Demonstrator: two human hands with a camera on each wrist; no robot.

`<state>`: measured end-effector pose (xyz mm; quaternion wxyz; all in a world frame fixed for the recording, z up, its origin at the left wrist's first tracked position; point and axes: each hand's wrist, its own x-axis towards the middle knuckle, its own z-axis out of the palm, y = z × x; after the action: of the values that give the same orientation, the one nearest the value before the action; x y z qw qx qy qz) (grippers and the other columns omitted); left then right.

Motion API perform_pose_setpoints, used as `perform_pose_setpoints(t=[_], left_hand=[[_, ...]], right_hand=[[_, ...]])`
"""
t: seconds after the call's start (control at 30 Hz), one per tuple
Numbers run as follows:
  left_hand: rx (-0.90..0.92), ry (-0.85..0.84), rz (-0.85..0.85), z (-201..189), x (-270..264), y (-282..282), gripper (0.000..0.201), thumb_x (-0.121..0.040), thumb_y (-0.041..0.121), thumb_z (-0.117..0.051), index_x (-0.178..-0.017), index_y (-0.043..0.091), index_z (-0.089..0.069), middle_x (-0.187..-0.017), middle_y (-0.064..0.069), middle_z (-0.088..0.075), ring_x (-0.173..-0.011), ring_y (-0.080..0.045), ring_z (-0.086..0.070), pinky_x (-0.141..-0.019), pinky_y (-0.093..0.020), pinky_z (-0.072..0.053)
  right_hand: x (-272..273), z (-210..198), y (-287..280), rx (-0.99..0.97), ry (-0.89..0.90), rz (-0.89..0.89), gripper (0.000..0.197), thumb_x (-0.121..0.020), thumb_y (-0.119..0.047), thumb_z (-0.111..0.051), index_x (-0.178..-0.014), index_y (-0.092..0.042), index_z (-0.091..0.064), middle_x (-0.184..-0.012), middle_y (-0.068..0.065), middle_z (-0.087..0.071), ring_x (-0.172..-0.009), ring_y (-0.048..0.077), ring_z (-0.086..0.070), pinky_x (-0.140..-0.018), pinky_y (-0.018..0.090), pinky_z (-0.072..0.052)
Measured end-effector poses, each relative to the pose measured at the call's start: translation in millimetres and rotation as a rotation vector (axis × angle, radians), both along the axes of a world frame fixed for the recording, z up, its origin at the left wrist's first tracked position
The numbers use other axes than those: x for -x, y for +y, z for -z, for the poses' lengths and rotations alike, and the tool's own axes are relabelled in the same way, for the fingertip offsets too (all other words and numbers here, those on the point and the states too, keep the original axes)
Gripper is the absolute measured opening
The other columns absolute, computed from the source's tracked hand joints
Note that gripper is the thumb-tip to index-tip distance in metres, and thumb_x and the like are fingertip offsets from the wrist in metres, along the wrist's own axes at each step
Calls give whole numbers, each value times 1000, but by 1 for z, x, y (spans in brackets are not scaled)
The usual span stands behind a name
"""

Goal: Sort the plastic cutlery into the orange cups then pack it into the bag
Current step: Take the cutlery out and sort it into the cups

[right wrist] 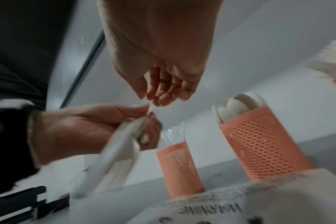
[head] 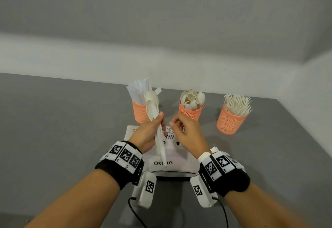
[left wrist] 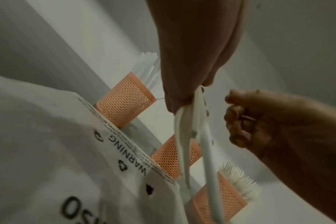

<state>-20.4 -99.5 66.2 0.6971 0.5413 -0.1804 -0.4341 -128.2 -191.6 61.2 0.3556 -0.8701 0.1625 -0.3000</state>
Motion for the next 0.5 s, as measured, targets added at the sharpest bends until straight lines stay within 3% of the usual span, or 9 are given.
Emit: perform_pose_setpoints(t=[0.13, 0.23, 0.33, 0.43, 0.5], left_hand=[[31, 28, 3, -6, 2, -14, 29, -96, 31, -48, -82, 6, -55, -67, -7, -58, -61, -16, -64, -59, -26, -54], [82, 86, 9, -11, 1, -22, 31, -96, 34, -43, -85, 7, -55, -69, -6, -62, -62, -15, -66, -58, -26, -55], [111, 146, 16, -14, 1, -29, 36, -99, 35, -35, -82, 8, -54, -68, -7, -64, -62, -15, -67, -58, -26, -56], [96, 132, -7, -15, 1, -35, 32, -99, 29, -38, -79, 9, -53, -63, -5, -63, -58, -15, -66, -56, -26, -56], [60, 93, -42, -14, 0, -38, 31, -98, 27, -42, -80, 8, -57, -60, -4, -66, -56, -14, -67, -55, -26, -56]], right_hand=[[-14, -13, 5, 26, 178, -77, 18, -81, -19, -67, -89, -6, -57, -66, 5, -52, -56, 9, -43, -59, 26, -40], [-17, -18, -4, -13, 230, -79, 22, -85, -18, -63, -101, -6, -53, -67, 0, -51, -58, 9, -45, -61, 23, -40], [-15, -24, -17, -7, 304, -101, 23, -89, -15, -56, -109, -6, -51, -70, 2, -53, -63, 12, -49, -68, 29, -44], [-16, -27, -29, 25, 358, -134, 22, -89, -14, -51, -110, -6, -51, -70, 9, -56, -64, 17, -52, -68, 38, -47], [-18, -27, -36, 51, 385, -153, 20, -89, -14, -48, -108, -7, -51, -69, 5, -55, -64, 18, -52, -68, 39, -47]])
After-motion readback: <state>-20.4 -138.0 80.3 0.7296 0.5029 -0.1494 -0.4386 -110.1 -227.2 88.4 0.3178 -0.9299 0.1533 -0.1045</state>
